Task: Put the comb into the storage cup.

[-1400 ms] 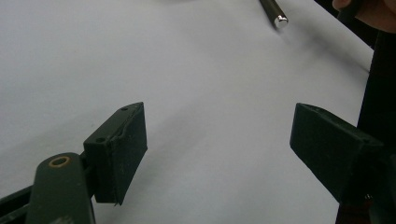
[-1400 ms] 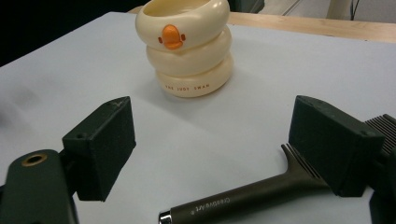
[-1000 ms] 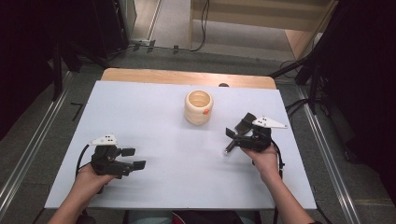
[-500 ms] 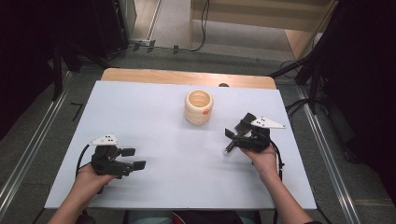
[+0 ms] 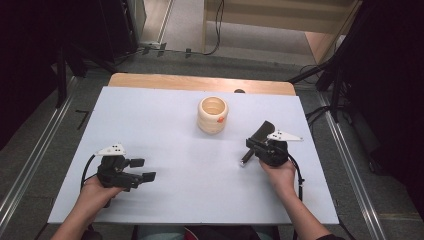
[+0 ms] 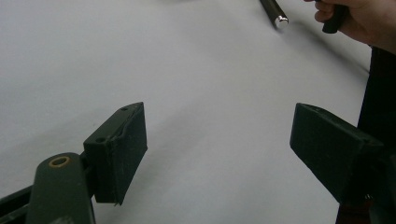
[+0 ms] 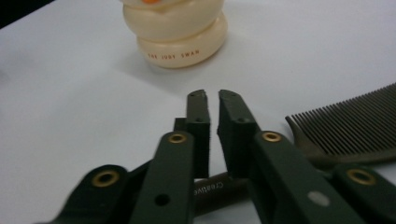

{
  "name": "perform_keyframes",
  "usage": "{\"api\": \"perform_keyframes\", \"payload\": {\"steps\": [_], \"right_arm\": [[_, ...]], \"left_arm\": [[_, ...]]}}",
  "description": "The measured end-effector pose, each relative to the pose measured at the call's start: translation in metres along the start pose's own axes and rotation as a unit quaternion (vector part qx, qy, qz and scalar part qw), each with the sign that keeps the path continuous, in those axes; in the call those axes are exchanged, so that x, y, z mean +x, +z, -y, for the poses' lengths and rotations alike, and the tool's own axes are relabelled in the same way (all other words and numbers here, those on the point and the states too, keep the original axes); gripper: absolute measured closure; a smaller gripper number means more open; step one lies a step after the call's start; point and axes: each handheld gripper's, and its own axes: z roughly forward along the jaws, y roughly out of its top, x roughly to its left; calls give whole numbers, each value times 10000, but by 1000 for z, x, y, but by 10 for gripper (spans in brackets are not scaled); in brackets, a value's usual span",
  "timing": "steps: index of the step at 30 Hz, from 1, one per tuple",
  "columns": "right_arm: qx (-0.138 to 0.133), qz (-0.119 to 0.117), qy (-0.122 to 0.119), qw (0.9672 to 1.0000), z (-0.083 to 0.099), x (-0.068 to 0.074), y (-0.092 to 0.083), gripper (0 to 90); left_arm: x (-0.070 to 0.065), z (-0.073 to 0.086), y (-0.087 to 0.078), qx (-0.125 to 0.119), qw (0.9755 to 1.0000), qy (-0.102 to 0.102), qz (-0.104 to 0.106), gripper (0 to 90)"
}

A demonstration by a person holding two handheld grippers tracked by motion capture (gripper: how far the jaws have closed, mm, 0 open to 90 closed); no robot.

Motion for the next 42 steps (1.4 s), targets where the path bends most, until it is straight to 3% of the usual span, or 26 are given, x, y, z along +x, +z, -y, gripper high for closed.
{"api": "perform_keyframes", "payload": {"steps": [5,24,42], "right_arm": [[135,-134,12,9998,6,0,3,875],[637,-55,-20,9979,13,0,13,875],[779,126,52,9969,16,-7,6,875]], "left_arm": [[0,0,0,-15,10000,-7,9,195],[0,0,0,-11,10000,6,15,194],[2,-5,3,-34,10000,20,58,195]]}}
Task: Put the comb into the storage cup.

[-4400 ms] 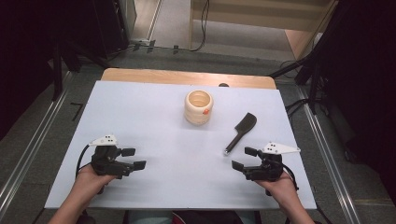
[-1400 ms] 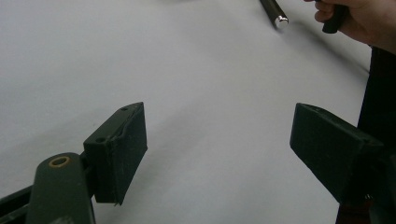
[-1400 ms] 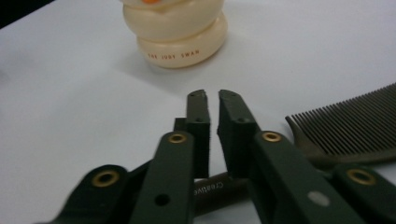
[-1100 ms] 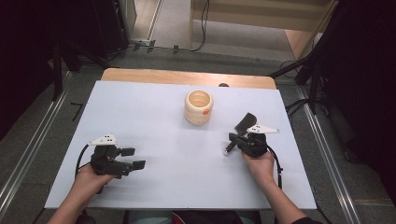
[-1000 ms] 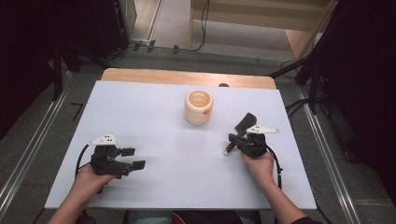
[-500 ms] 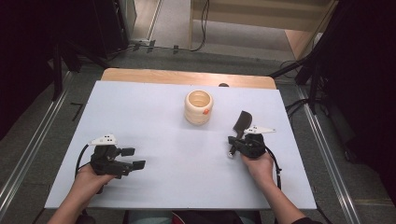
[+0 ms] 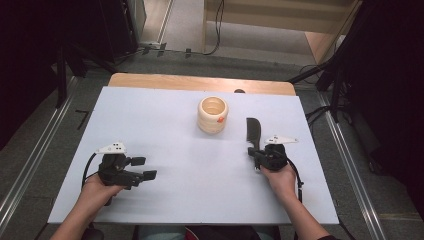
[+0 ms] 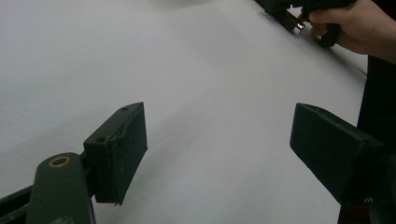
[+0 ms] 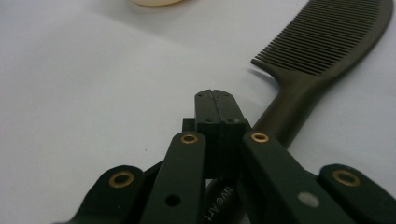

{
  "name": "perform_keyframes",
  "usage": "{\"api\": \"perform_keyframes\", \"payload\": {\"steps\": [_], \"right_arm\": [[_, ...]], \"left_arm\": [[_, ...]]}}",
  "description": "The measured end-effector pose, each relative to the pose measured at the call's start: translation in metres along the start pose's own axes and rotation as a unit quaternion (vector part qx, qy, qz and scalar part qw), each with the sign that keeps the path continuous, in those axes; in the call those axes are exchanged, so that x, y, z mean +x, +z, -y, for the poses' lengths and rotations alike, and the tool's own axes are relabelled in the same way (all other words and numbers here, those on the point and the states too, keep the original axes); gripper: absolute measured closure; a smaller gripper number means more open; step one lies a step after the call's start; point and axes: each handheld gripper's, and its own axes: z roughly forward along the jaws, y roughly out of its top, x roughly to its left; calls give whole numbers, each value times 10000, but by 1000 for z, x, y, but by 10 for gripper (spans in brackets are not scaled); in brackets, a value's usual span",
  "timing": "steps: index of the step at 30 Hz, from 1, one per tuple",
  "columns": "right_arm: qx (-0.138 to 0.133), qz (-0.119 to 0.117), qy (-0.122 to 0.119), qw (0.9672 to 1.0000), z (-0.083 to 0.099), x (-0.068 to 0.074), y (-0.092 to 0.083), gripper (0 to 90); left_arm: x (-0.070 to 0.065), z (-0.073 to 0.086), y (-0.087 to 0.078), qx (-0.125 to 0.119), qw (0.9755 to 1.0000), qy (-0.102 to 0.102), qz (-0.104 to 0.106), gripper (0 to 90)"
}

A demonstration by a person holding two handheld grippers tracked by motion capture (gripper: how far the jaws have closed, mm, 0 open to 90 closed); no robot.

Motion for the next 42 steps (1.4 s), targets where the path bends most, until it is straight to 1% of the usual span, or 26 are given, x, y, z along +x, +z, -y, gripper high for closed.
{"api": "perform_keyframes", "payload": {"steps": [6,7,10,14,18,23,25,26,28,34,40,41,42], "right_arm": [[23,26,86,10000,2,-3,-2,875],[60,49,79,9999,2,-5,-3,875],[60,74,99,9999,3,-6,-4,875],[30,116,54,9999,3,-8,-6,875],[56,93,69,9999,4,-11,-7,875],[45,156,19,9999,4,-13,-9,875],[38,217,-66,9997,4,-14,-9,875],[51,242,-72,9997,4,-14,-10,875],[75,203,-56,9997,4,-15,-10,875],[114,197,-35,9997,4,-17,-10,875],[129,111,6,9999,5,-17,-10,863],[84,51,49,9999,4,-15,-12,804],[51,5,51,10000,3,-14,-13,774]], "left_arm": [[0,-2,2,-6,10000,15,25,201],[1,-3,2,4,10000,15,26,201],[1,-3,2,-24,10000,-7,36,201],[1,-4,3,-17,10000,-2,39,201],[1,-4,3,-16,10000,2,46,201],[1,-4,3,-17,10000,3,44,201],[1,-4,3,-17,10000,5,46,201],[1,-4,3,-24,10000,2,47,201],[2,-4,3,-23,10000,0,46,201],[1,-4,3,-26,10000,2,51,201],[2,-5,3,-18,10000,1,55,201],[2,-5,3,-19,10000,-4,55,201],[2,-5,3,-18,10000,-7,58,200]]}}
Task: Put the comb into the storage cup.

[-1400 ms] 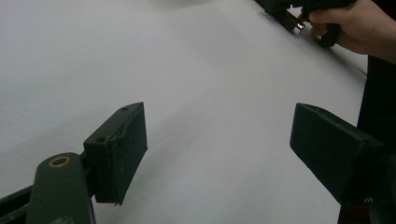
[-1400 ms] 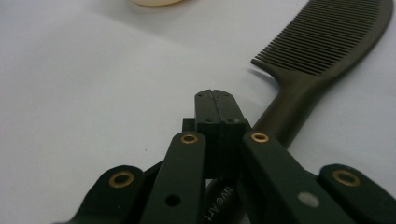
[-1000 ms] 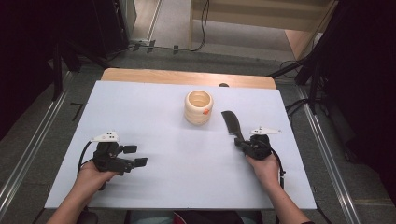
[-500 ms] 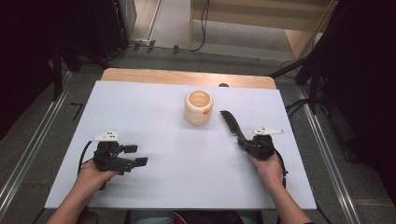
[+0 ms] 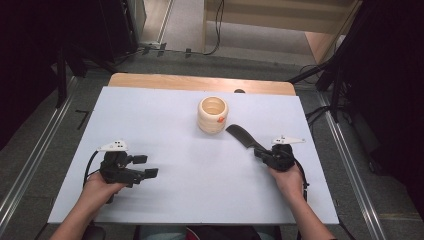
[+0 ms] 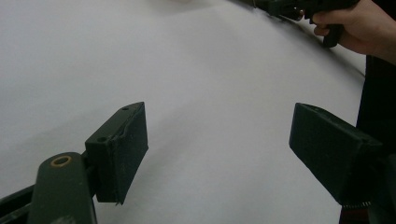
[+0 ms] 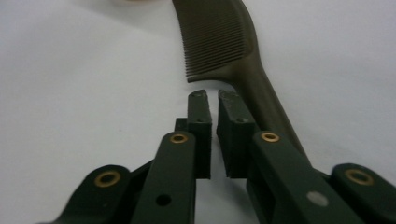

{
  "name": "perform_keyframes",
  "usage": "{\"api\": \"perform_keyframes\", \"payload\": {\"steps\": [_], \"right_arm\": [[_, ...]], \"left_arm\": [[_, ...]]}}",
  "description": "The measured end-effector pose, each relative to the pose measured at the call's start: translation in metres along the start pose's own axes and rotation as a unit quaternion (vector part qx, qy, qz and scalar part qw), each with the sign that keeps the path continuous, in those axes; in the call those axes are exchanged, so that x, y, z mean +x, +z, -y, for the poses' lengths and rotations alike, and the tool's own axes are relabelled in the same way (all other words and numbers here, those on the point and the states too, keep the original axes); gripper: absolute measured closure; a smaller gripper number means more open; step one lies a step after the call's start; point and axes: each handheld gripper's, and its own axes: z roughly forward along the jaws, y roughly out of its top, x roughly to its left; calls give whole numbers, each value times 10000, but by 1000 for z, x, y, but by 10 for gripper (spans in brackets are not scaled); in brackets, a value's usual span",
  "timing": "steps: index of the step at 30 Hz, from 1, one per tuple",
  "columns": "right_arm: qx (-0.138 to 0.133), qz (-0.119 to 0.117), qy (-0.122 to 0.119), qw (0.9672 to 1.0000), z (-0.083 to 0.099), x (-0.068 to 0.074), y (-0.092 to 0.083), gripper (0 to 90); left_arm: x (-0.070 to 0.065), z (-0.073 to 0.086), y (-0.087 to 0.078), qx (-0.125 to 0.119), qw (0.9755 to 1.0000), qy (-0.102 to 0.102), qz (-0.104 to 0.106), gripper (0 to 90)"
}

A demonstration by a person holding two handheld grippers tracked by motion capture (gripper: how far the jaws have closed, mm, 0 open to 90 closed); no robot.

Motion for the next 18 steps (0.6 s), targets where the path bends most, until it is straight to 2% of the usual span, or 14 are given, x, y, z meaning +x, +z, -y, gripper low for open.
{"api": "perform_keyframes", "payload": {"steps": [3,4,7,8,9,10,12,14,15,18], "right_arm": [[-79,-68,21,9999,-2,3,-3,727],[-226,-172,72,9996,-3,5,-8,649],[-355,-309,38,9989,-6,8,-15,543],[-355,-309,38,9989,-6,8,-15,543],[-403,-330,36,9986,-6,9,-18,501],[-476,-463,56,9978,-7,11,-21,435],[-587,-503,58,9970,-8,14,-25,367],[-633,-506,33,9967,-9,16,-27,349],[-762,-474,37,9960,-9,18,-32,308],[-877,-481,103,9949,-10,18,-36,287]], "left_arm": [[0,0,0,-21,10000,-20,-9,201],[0,0,0,-20,10000,-20,-11,201],[0,0,0,-22,10000,-19,-8,201],[0,0,0,-24,10000,-21,-8,201],[0,0,0,-17,10000,-19,-14,201],[0,0,0,-21,10000,-22,-9,201],[0,0,0,-14,10000,-21,-17,201],[0,0,0,-13,10000,-21,-18,201],[0,0,0,-9,10000,-21,-18,201],[0,0,-1,-10,10000,-21,-9,201]]}}
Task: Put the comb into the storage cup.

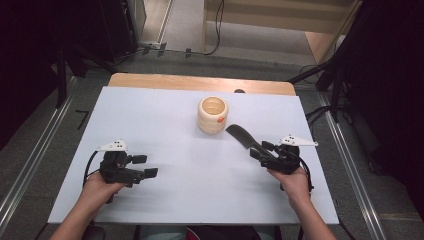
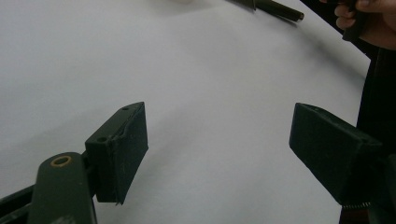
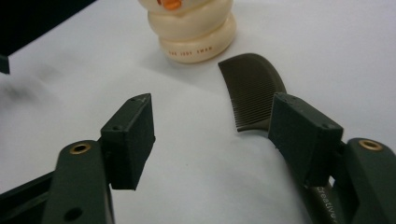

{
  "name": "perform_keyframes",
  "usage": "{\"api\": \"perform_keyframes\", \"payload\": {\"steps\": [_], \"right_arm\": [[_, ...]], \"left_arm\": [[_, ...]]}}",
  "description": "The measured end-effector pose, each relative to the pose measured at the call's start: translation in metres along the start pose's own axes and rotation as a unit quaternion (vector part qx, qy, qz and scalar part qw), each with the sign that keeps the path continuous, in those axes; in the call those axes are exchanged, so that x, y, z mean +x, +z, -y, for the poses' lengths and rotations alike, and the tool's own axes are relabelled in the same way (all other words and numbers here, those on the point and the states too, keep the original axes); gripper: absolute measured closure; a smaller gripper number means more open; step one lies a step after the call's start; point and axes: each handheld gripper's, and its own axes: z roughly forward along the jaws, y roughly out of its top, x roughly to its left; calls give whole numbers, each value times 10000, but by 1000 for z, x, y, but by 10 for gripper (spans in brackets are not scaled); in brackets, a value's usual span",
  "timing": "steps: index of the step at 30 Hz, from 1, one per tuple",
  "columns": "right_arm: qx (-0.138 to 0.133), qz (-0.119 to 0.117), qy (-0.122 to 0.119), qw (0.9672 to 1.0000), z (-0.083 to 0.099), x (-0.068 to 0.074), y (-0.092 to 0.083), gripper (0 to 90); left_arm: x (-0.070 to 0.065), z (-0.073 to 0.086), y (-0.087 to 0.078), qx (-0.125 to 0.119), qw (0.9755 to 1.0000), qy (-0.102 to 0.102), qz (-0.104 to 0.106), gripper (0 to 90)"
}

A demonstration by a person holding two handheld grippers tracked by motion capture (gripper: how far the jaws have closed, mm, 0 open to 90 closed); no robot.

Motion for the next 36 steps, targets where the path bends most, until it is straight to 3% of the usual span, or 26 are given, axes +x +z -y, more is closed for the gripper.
{"api": "perform_keyframes", "payload": {"steps": [3,11,21,28,36], "right_arm": [[-222,-80,128,9996,-1,0,-10,257],[-295,-217,28,9993,3,7,-26,241],[-234,-368,-152,9989,16,14,-38,205],[-85,-395,-186,9990,23,19,-45,170],[-92,-391,-186,9990,30,24,-51,166]], "left_arm": [[0,0,0,-20,10000,0,4,201],[0,0,0,-10,10000,11,-1,201],[-1,0,0,6,10000,28,-6,201],[-1,1,-1,-8,10000,25,-11,201],[-2,1,-2,-19,10000,29,-21,201]]}}
